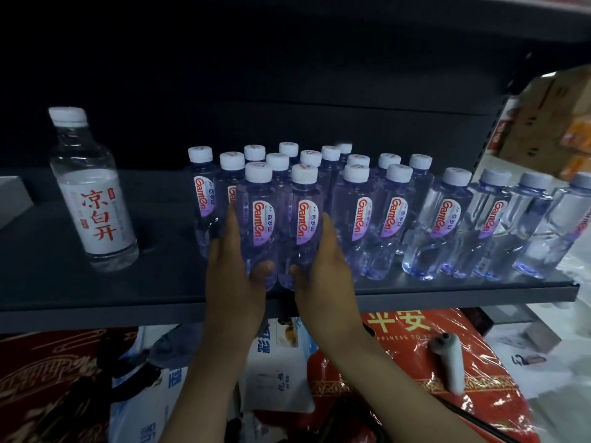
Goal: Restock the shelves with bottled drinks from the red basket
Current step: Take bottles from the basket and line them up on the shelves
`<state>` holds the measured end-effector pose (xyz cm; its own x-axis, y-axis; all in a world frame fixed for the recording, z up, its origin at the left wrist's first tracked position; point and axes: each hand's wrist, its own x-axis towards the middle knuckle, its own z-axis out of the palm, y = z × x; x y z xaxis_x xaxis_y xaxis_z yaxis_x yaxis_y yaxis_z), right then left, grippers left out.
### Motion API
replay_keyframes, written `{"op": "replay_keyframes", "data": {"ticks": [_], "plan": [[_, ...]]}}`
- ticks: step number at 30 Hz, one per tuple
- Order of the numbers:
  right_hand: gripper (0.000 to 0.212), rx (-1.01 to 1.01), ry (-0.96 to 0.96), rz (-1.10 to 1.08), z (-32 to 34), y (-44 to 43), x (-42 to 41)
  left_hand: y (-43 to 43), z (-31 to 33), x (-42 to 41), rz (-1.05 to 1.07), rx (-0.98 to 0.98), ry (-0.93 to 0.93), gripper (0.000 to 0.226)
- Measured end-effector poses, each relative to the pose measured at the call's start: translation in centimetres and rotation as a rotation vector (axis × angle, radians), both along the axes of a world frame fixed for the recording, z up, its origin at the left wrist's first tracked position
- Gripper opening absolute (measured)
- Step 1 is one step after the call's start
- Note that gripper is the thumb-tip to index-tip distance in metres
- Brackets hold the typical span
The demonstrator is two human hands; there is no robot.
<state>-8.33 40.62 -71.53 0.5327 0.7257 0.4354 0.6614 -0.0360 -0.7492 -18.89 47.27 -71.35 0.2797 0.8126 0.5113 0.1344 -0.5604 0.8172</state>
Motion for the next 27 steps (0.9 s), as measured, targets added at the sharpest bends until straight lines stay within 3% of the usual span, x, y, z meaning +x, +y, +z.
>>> {"op": "replay_keyframes", "data": {"ticks": [8, 17, 21, 24, 27], "plan": [[0.087, -0.077, 0.044, 0.021, 0.8, -0.6, 0.2, -0.1, 0.2, 0.1, 0.065, -0.011, 0.158, 0.097], [0.054, -0.128, 0.078, 0.047, 3.7, -4.5, -0.4, -3.3, 1.4, -1.6, 0.158, -0.007, 0.453, 0.087], [0.057, -0.231, -0.154, 0.039, 3.4, -8.5, 0.0, -7.5, 1.7, -1.7, 0.235, 0.102, 0.641, 0.080], [0.068, -0.381, -0.356, -0.047, 2.2, -12.9, 1.1, -11.5, -0.6, 0.3, 0.104, 0.340, 0.750, 0.077], [0.072, -0.503, -0.408, -0.132, 0.3, -17.8, 3.0, -15.0, -3.2, 2.8, -0.048, 0.466, 0.851, 0.075]]}}
